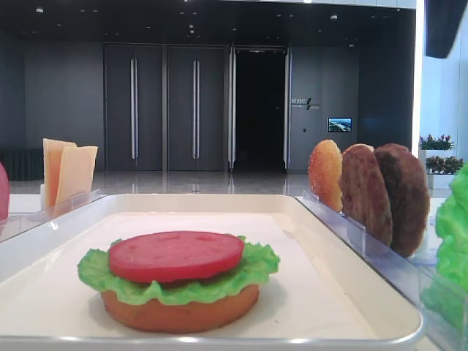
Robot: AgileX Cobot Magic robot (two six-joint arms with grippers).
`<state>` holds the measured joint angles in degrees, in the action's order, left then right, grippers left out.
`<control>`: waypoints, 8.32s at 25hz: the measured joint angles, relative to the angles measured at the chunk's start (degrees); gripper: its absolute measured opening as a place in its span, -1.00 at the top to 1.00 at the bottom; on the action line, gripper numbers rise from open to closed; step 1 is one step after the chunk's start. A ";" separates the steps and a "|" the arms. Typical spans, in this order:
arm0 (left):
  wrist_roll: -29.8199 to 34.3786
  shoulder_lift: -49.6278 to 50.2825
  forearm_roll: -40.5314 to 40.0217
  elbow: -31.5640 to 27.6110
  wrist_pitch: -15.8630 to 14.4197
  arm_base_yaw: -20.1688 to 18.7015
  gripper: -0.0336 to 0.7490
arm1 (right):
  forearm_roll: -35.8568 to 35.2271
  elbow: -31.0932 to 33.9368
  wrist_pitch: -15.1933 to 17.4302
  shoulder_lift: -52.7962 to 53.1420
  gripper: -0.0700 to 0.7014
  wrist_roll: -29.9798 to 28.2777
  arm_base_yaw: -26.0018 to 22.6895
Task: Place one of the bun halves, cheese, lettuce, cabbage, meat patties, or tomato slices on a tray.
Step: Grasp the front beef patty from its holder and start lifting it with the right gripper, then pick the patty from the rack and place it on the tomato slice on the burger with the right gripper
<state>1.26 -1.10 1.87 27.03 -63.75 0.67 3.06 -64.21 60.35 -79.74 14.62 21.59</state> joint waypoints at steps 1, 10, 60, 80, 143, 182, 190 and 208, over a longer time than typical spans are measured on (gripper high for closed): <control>0.00 0.00 0.00 0.00 0.00 0.00 -0.29 | 0.26 -0.46 -0.26 0.00 -0.63 1.31 1.68; 0.00 0.00 0.00 0.00 0.00 0.00 -0.29 | 0.00 -2.97 -0.88 -2.38 -0.63 6.81 9.54; 0.00 0.00 0.10 0.00 0.00 0.00 -0.29 | -8.44 -13.51 1.89 -20.02 -0.63 2.97 11.79; -0.05 0.00 0.10 0.00 0.00 0.00 -0.29 | -6.79 -13.51 1.39 -22.91 -0.63 2.06 11.79; -0.05 0.00 0.10 0.00 0.00 0.00 -0.29 | 1.44 -13.52 2.99 -25.43 0.47 1.43 11.79; -0.05 0.00 0.10 0.00 0.00 0.00 -0.29 | -0.81 -33.42 9.92 -23.82 0.47 -2.42 8.54; -0.05 0.00 0.10 0.00 0.00 0.00 -0.29 | -3.06 -31.44 9.97 -17.31 0.47 -2.42 8.54; -0.05 0.00 0.10 0.00 0.00 0.00 -0.29 | -4.35 -16.22 9.97 -3.07 0.47 -1.79 8.54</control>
<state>1.21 -1.10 1.98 27.03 -63.75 0.67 -1.29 -80.43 70.32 -82.81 12.83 30.13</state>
